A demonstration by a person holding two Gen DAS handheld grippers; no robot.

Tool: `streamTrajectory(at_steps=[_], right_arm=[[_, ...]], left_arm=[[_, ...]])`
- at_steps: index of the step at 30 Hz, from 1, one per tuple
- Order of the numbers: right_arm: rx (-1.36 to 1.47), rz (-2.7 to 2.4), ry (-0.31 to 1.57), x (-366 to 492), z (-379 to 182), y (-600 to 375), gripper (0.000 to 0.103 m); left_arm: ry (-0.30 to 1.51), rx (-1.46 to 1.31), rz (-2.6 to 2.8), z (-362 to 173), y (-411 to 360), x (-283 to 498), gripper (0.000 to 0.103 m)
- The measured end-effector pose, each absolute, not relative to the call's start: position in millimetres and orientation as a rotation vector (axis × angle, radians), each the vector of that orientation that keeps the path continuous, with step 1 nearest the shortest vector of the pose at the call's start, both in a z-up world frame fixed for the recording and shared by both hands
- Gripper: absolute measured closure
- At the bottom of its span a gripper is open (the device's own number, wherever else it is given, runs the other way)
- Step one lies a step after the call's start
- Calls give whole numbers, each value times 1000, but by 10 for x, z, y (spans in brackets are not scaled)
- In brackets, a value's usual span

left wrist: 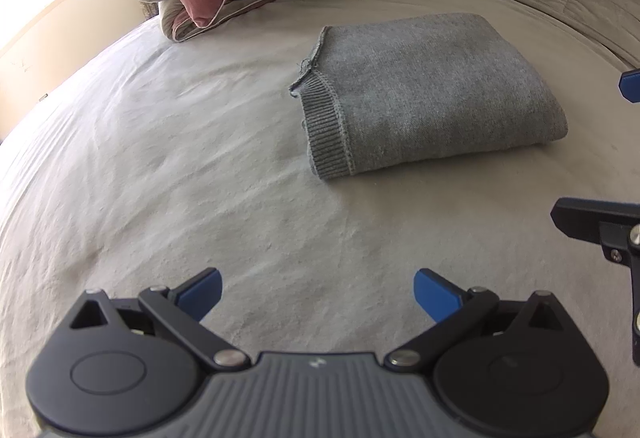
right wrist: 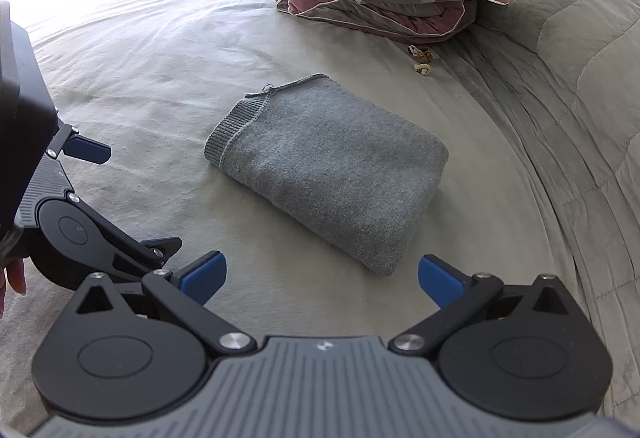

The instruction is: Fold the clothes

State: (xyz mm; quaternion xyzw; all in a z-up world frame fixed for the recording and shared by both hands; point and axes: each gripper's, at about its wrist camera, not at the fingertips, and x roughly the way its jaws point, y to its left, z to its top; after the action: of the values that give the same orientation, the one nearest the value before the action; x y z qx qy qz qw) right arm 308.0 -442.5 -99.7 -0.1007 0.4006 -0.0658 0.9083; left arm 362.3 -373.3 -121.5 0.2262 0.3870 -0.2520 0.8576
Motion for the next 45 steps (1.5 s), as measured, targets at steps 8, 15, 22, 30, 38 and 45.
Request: streamTrajectory(at_steps=[8,15,22,30,38,45], right_arm=[[-219,-126,832,3081,-1010,-4400,0],[-227,-112,834,3089,-1026,-4373,0],[-182,-159,897,3217,-1029,-4460,0],[-117,-185,967,3026,-713,-4352,0],[-41,-234,970,2628,-307,-4110,0],[-4,-259,932,1996,-98,-3795,0]], left_arm=[[814,477,-533,-1216,-3738,3627,1],[815,475,-544,-1217,-3742,3615,1],[861,368,-580,-1116,-3523,3632,1],[871,371,-570,-773,-3182,3263,1],[848,351,-618,-246,-2851,2624,1],[825,386,-600,-53,-2610,1985,1]])
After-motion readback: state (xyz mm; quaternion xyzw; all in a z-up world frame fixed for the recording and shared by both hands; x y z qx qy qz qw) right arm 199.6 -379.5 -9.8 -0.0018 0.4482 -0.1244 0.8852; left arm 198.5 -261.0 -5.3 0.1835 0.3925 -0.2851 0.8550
